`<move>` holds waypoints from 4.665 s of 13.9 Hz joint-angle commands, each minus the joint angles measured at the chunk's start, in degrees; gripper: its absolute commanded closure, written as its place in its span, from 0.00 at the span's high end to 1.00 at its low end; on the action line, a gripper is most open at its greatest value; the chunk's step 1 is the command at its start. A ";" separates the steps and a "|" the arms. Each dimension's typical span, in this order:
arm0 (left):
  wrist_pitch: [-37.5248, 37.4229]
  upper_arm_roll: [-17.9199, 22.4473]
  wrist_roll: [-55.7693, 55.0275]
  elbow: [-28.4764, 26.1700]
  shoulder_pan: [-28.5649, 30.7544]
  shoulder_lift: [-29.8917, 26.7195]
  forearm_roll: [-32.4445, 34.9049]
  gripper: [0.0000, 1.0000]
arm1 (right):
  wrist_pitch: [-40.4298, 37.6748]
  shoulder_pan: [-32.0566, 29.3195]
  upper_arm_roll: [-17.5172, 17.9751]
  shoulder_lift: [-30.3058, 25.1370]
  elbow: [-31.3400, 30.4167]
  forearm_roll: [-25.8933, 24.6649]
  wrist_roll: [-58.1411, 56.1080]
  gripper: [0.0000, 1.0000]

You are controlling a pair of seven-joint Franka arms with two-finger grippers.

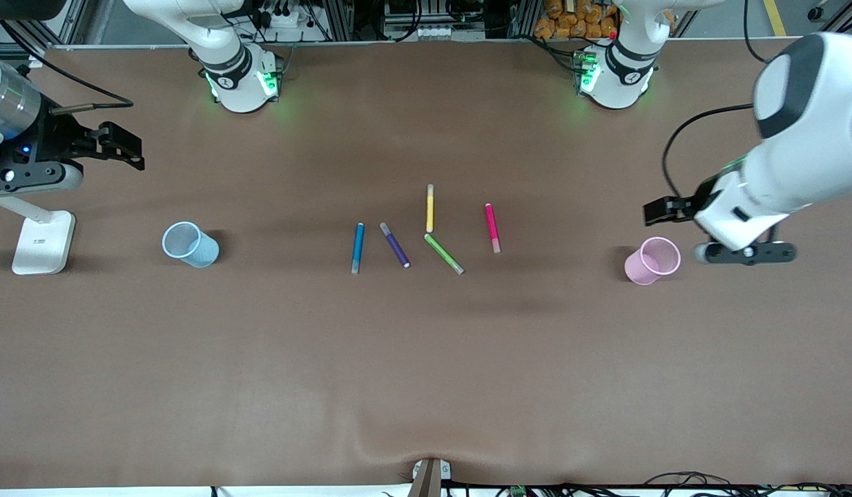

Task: Place pink and blue markers in matching cups
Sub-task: 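Move the left gripper to the pink marker while the right gripper reaches the blue marker, then close the left gripper on the pink marker, then lift the pink marker with the left gripper while the right gripper grasps the blue marker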

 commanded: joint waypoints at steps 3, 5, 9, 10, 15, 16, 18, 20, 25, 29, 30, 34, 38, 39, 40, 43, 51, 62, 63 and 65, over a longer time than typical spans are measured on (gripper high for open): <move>3.96 -1.81 -4.69 -2.07 -1.87 3.10 0.77 1.00 | 0.13 -3.09 -0.56 -0.75 0.04 -1.04 0.01 1.00; 7.11 -1.90 -6.79 -3.64 -4.14 3.81 0.86 1.00 | 1.53 -5.38 -0.56 -0.49 -0.05 -1.04 0.01 1.00; 10.63 -1.81 -13.83 -4.78 -8.72 7.41 1.30 1.00 | 4.60 -8.28 -0.56 0.13 -0.31 -1.13 -0.08 1.00; 12.30 -1.81 -15.06 -5.40 -9.51 7.94 1.30 1.00 | 5.22 -8.81 -0.56 0.30 -0.40 -1.13 -0.08 1.00; 22.48 -1.81 -21.83 -10.05 -14.69 12.33 2.44 1.00 | 6.02 -8.99 -0.56 1.01 -0.58 -1.13 -0.08 1.00; 24.68 -1.81 -21.84 -10.93 -15.14 13.47 2.53 1.00 | 6.10 -8.90 -0.56 1.09 -0.58 -1.13 -0.08 1.00; 28.47 -1.81 -22.19 -12.69 -17.07 14.80 2.45 1.00 | 6.02 -8.47 -0.48 1.27 -0.58 -1.04 -0.08 1.00; 29.97 -1.81 -24.28 -12.96 -17.52 16.46 2.44 1.00 | 6.02 -7.76 -0.30 1.36 -0.58 -0.87 -0.08 1.00; 33.75 -1.81 -28.25 -12.96 -19.45 20.07 2.44 1.00 | 8.55 -1.89 -0.21 4.60 -0.40 -0.25 -0.08 1.00; 38.23 -1.73 -31.94 -13.05 -21.30 23.50 2.44 1.00 | 14.27 3.56 -0.21 9.43 -0.40 -0.07 0.10 1.00; 39.20 -1.81 -32.29 -13.14 -21.47 24.20 2.44 0.97 | 15.15 4.62 -0.21 10.40 -0.40 -0.07 0.10 1.00; 40.17 -1.72 -33.97 -15.16 -22.44 24.03 2.53 0.76 | 20.42 8.75 -0.12 14.88 -0.40 0.01 0.27 1.00; 40.17 -1.72 -33.97 -16.22 -22.00 23.94 4.73 0.61 | 24.46 10.52 -0.12 18.76 -0.92 1.50 0.80 1.00; 40.44 -1.72 -33.97 -16.22 -22.09 24.20 4.73 0.57 | 25.26 10.35 -0.12 19.20 -1.10 3.60 0.80 1.00; 40.61 -1.72 -33.97 -16.22 -22.44 24.21 4.73 0.49 | 25.79 10.26 -0.12 19.81 -1.10 5.44 0.80 1.00; 40.61 -1.72 -33.88 -16.04 -22.09 24.29 4.73 0.26 | 27.11 10.52 -0.12 20.87 -1.45 6.25 0.89 1.00; 39.47 -1.20 -33.53 -15.34 -21.21 22.10 4.73 0.00 | 27.72 11.22 -0.21 22.10 -1.63 7.31 0.89 1.00; 36.31 -1.29 -31.95 -15.86 -11.72 11.38 17.21 0.00 | 29.65 13.24 -0.21 24.03 -1.54 7.31 3.17 1.00; 36.13 -1.20 -31.77 -16.04 -11.54 10.50 17.47 0.00 | 30.88 13.68 -0.21 24.82 -1.46 7.22 4.39 1.00; 35.96 -1.46 -30.90 -16.22 -9.09 8.92 18.44 0.00 | 33.77 17.18 -0.39 27.36 -1.11 6.17 11.31 1.00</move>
